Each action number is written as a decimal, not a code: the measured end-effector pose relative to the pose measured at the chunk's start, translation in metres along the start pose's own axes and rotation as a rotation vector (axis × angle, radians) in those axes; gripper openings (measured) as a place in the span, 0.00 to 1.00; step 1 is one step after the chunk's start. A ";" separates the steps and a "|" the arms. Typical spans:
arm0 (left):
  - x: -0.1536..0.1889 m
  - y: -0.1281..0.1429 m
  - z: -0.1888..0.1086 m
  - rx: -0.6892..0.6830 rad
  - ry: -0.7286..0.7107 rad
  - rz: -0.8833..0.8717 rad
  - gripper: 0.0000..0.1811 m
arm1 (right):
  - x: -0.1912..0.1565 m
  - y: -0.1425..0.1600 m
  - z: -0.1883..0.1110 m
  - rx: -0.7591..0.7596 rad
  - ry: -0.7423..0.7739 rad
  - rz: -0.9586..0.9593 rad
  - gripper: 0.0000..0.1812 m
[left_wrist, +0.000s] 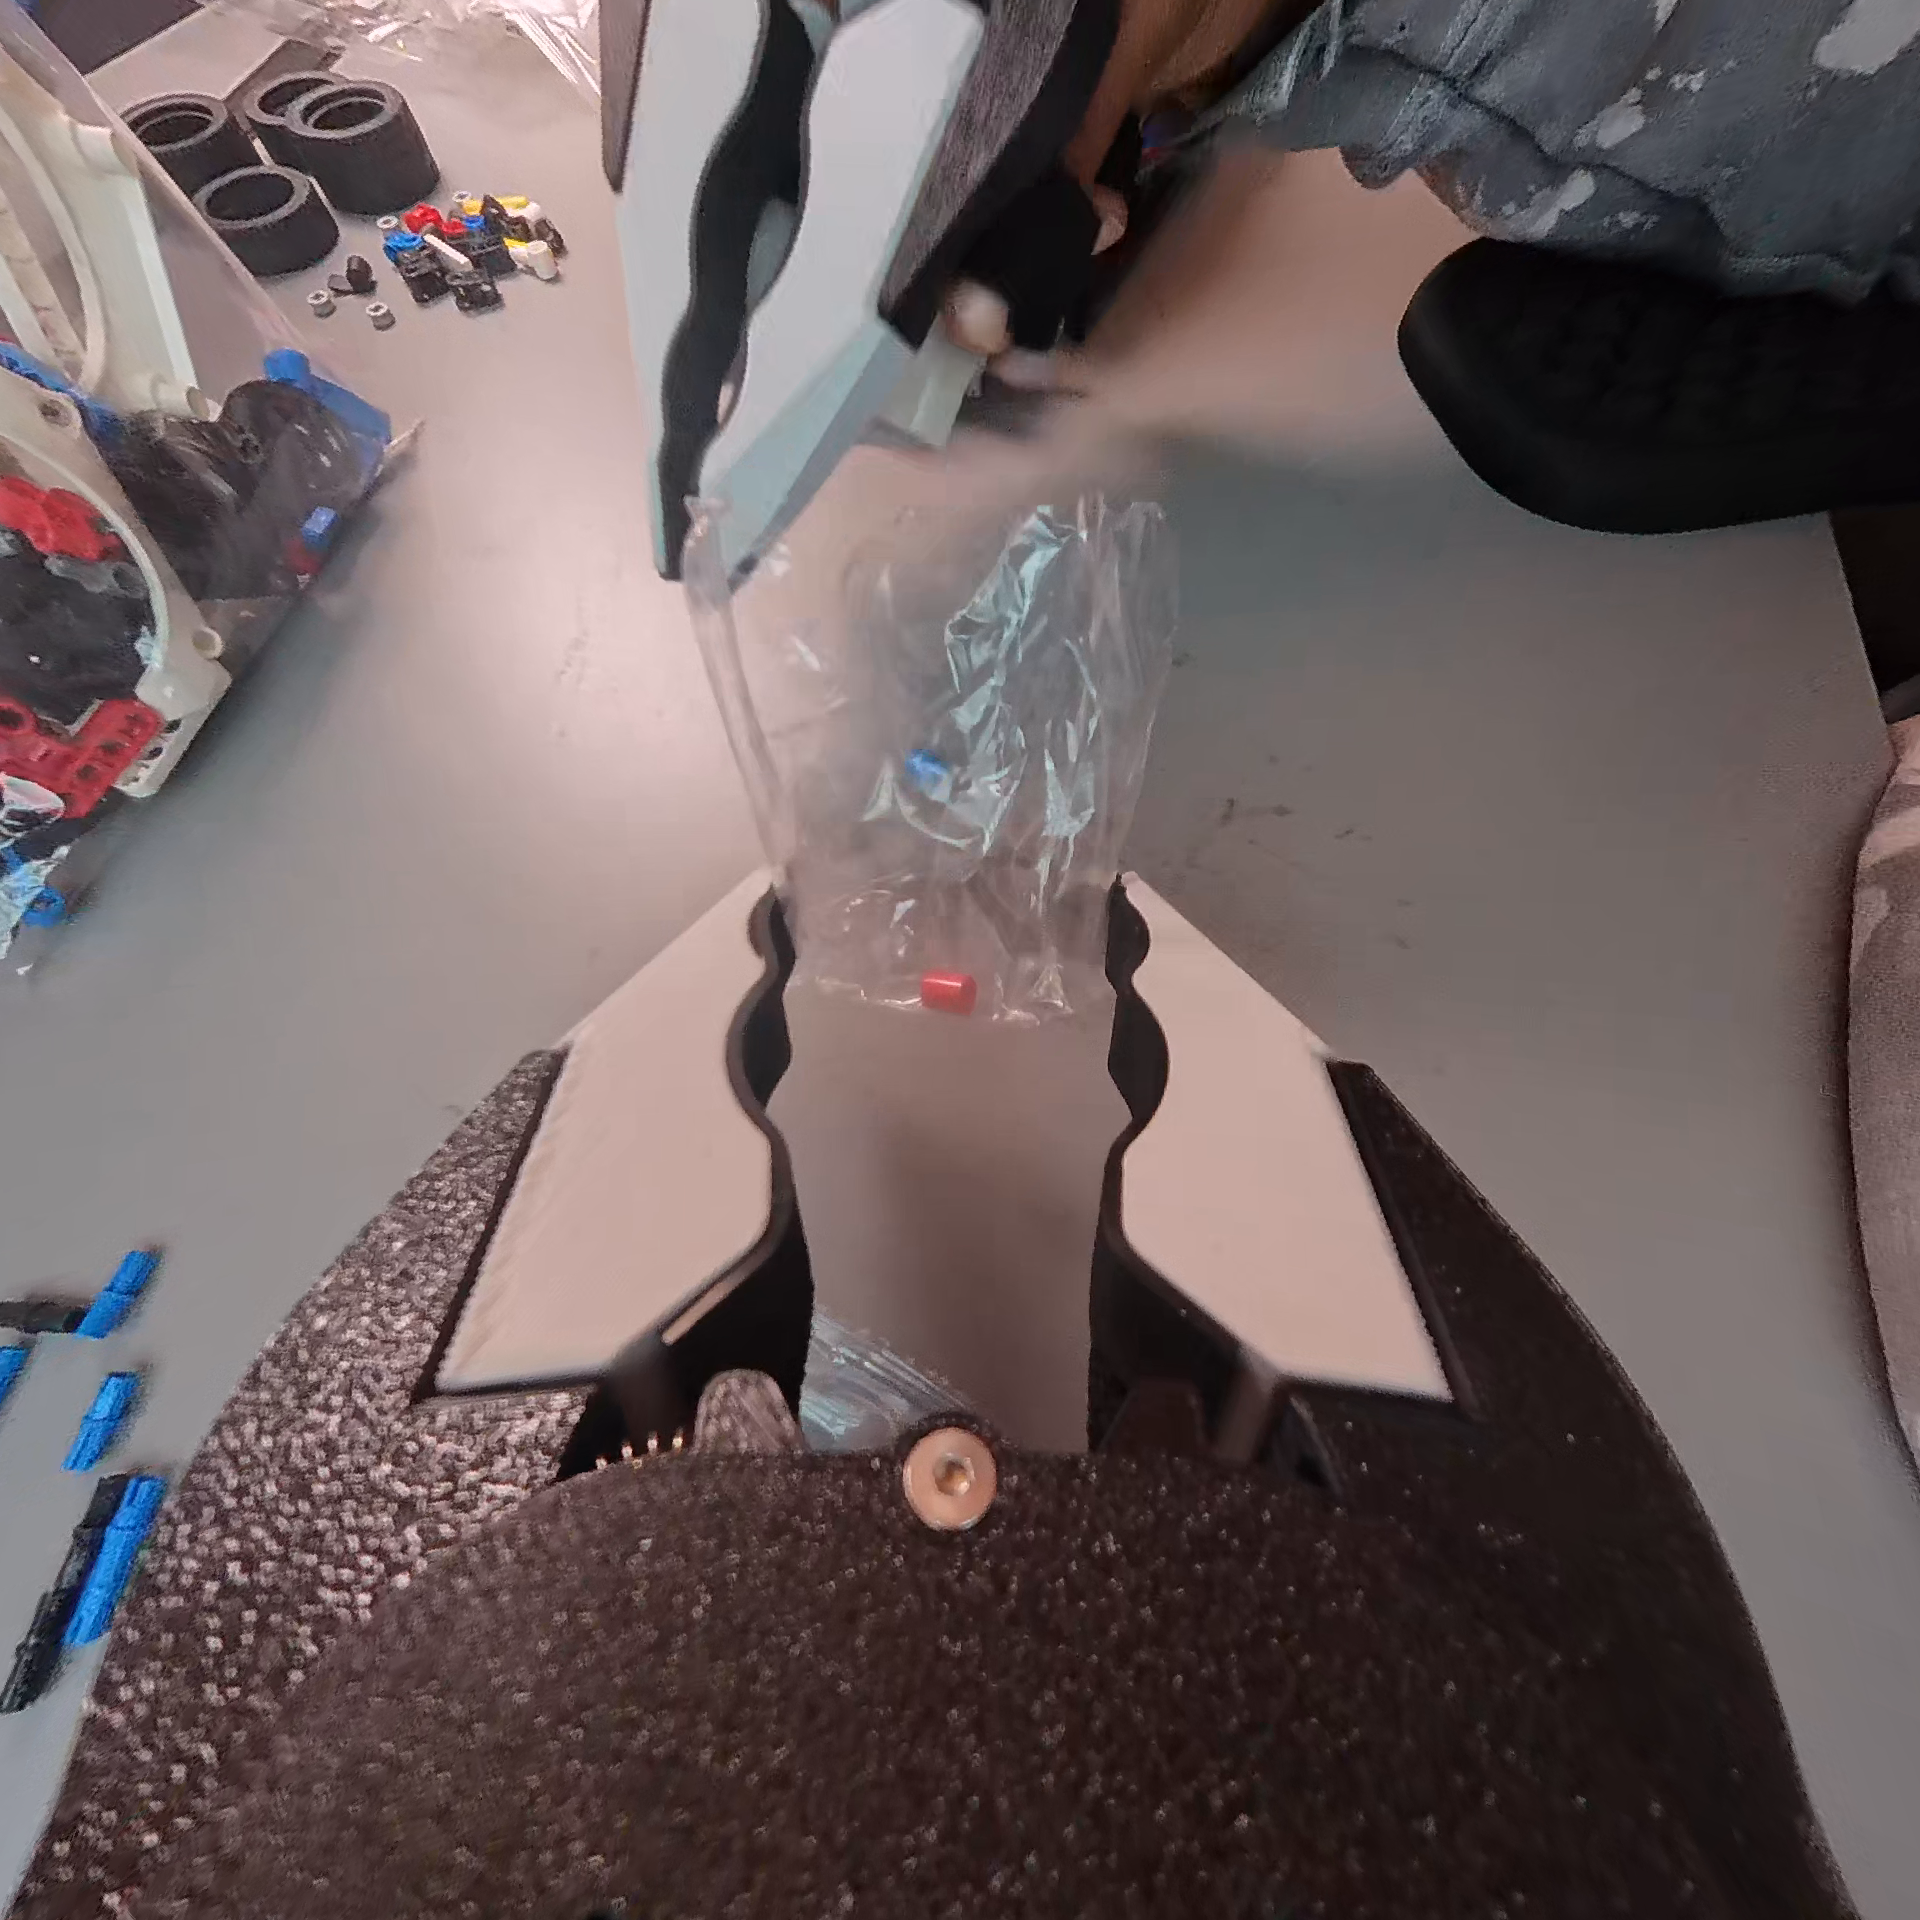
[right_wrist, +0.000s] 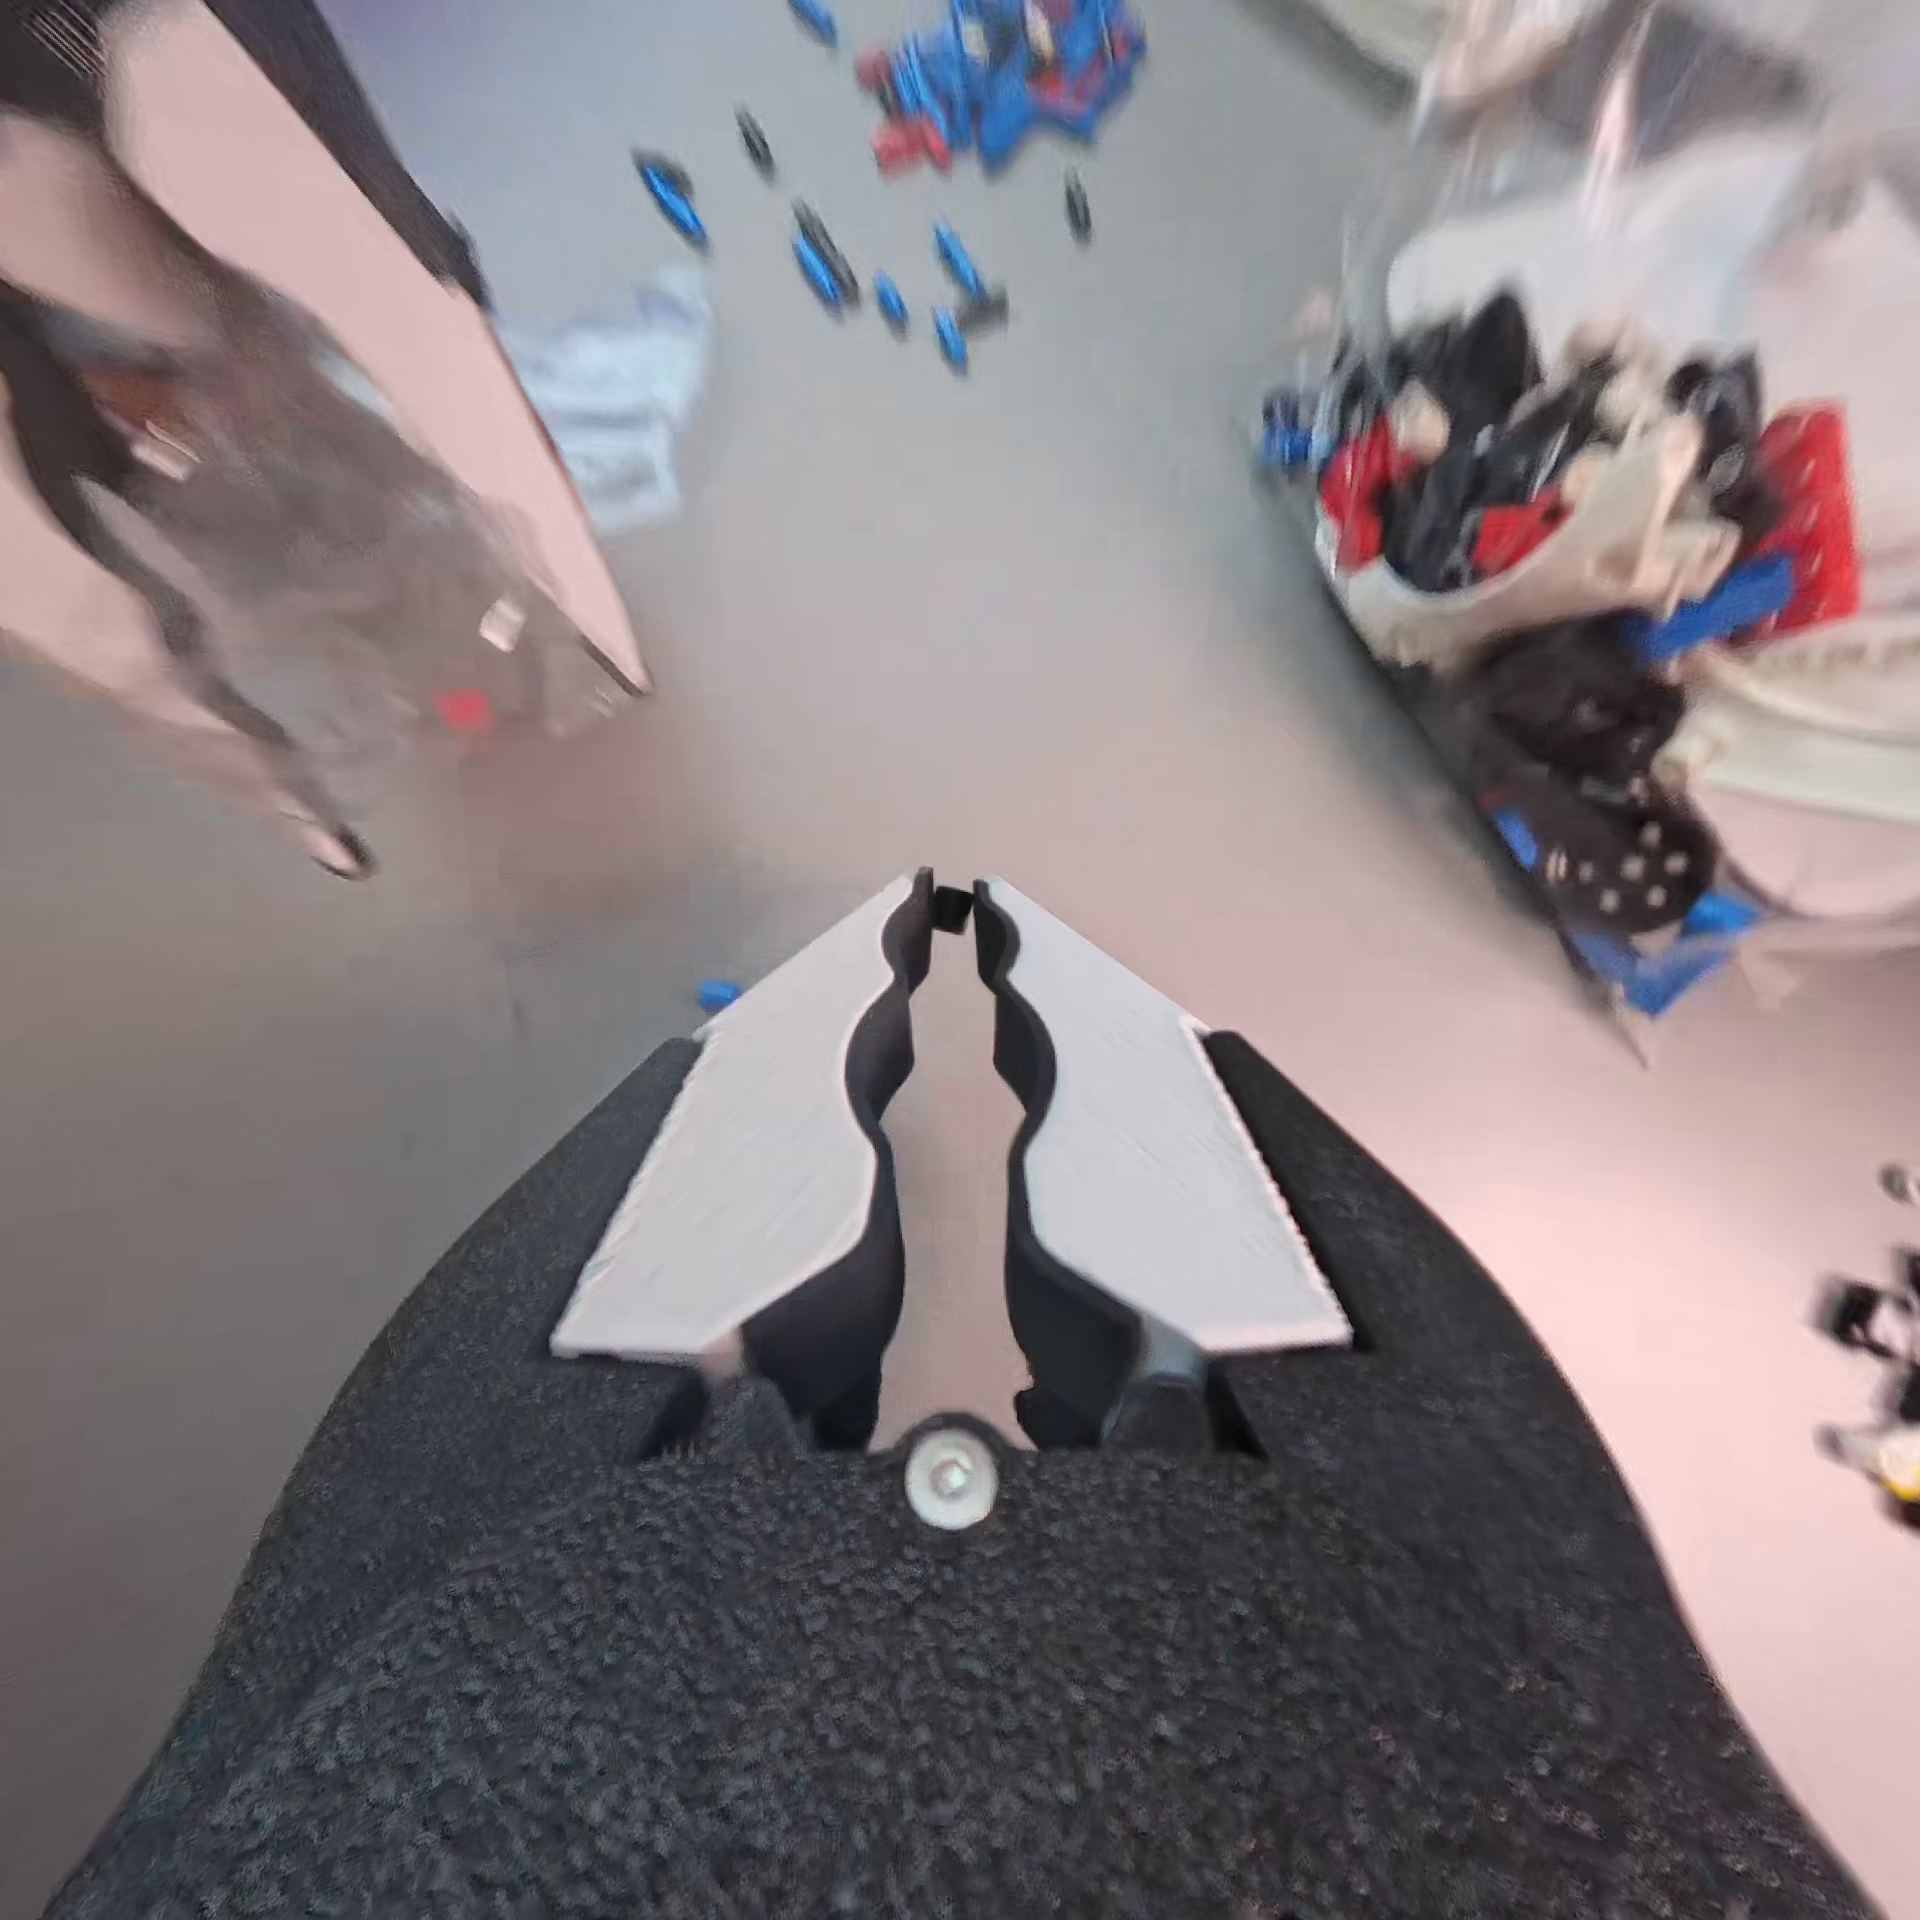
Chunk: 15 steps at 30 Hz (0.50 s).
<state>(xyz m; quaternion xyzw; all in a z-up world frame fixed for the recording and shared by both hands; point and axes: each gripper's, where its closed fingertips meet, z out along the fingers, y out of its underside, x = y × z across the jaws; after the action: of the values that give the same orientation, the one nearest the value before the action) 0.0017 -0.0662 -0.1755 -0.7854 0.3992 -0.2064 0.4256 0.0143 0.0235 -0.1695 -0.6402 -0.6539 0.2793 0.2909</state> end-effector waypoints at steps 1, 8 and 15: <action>-0.001 -0.001 0.000 0.007 -0.006 -0.003 0.33 | -0.008 -0.021 -0.011 0.095 -0.050 0.003 0.04; -0.007 -0.014 -0.005 0.082 -0.038 -0.014 0.33 | -0.075 -0.092 -0.045 0.321 -0.334 -0.065 0.05; -0.012 -0.020 -0.011 0.126 -0.052 -0.029 0.32 | -0.073 -0.092 -0.048 0.386 -0.344 -0.065 0.15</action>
<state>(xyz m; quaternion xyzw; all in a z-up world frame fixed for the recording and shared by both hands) -0.0034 -0.0555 -0.1526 -0.7677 0.3629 -0.2167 0.4817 -0.0111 -0.0523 -0.0708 -0.4945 -0.6486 0.4941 0.3011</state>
